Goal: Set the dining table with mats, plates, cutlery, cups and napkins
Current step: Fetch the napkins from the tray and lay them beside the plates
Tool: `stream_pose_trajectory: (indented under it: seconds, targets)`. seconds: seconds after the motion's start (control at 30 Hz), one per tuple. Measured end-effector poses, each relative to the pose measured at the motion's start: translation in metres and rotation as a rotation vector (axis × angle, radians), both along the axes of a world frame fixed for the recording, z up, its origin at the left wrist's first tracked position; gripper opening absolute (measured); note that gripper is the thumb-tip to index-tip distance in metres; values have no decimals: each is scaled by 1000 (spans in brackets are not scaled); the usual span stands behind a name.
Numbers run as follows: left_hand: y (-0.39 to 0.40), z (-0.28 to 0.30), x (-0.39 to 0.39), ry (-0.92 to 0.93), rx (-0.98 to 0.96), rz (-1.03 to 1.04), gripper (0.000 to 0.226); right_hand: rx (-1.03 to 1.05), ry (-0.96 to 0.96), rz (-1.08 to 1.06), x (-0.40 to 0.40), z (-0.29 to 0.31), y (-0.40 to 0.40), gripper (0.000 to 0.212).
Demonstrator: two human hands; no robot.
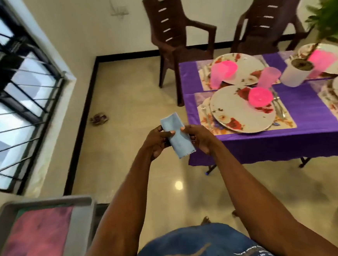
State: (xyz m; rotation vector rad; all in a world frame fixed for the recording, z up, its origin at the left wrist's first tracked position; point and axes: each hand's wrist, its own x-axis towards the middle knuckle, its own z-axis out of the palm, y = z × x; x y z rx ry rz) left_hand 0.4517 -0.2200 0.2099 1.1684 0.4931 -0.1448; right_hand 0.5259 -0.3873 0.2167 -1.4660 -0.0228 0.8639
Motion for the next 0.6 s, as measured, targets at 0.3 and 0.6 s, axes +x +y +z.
stream_pose_trajectory:
  seconds: [0.3, 0.6]
  targets:
    - [-105, -6, 135, 7, -117, 13, 19, -117, 14, -127, 89, -1, -110, 26]
    - [-148, -31, 247, 63, -81, 57, 21, -71, 13, -339, 148, -27, -158, 15]
